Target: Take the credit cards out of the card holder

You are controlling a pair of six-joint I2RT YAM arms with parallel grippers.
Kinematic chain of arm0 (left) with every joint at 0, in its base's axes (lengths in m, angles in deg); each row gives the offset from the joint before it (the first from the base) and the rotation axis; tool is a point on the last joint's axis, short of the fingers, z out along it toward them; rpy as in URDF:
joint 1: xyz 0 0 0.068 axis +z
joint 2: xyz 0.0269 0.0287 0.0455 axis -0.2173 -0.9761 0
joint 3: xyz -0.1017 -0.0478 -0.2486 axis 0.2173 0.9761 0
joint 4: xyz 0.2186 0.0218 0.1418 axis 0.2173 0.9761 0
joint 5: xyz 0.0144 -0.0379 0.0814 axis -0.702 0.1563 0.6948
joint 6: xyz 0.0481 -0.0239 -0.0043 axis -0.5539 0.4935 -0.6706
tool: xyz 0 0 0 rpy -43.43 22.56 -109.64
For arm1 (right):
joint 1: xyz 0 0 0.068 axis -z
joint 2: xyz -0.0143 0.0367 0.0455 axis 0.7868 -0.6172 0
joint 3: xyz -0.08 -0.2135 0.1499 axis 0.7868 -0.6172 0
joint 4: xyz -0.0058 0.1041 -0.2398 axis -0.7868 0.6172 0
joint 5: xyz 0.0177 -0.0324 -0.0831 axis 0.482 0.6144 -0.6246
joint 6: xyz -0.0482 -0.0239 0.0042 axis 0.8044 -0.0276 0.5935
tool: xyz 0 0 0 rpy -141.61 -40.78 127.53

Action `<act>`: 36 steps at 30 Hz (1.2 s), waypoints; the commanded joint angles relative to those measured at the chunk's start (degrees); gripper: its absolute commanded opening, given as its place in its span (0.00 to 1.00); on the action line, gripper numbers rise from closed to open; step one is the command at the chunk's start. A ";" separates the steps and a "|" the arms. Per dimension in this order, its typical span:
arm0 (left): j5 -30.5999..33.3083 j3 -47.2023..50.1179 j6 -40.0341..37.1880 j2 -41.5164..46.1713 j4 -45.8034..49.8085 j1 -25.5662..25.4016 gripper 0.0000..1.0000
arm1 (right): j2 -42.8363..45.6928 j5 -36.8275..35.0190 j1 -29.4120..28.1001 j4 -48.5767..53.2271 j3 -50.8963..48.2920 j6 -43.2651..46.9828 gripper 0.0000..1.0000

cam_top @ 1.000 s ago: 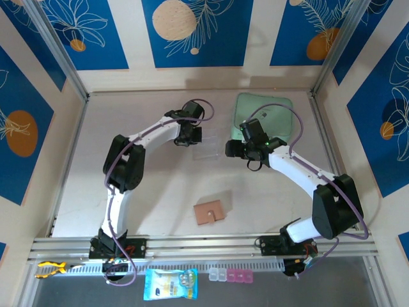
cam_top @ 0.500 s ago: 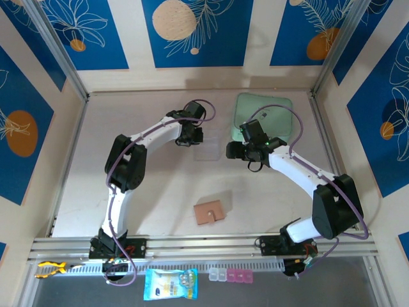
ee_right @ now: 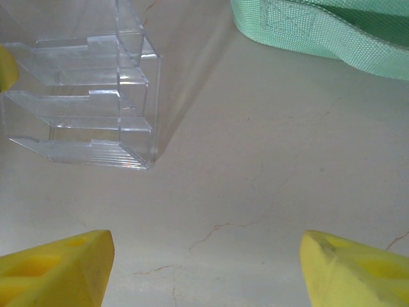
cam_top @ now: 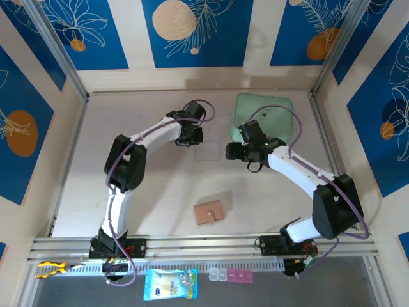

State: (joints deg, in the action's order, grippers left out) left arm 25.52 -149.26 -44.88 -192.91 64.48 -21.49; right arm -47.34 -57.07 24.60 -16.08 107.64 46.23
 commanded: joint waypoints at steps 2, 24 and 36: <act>0.41 2.33 2.15 1.94 0.00 -0.24 0.08 | 1.15 0.02 -0.48 1.36 1.74 -0.40 0.77; 2.43 1.95 3.59 2.70 0.18 -0.17 0.13 | 2.78 0.28 -0.66 1.26 0.99 -0.21 0.77; 0.69 1.99 2.65 6.69 0.08 -0.21 0.21 | 4.50 6.02 -1.95 6.77 2.66 -5.30 0.77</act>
State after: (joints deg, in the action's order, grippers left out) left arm 27.20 -147.36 -41.95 -190.33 63.54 -21.49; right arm -43.97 -54.60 23.44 -12.82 108.39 43.67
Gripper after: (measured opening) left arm 0.205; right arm 0.770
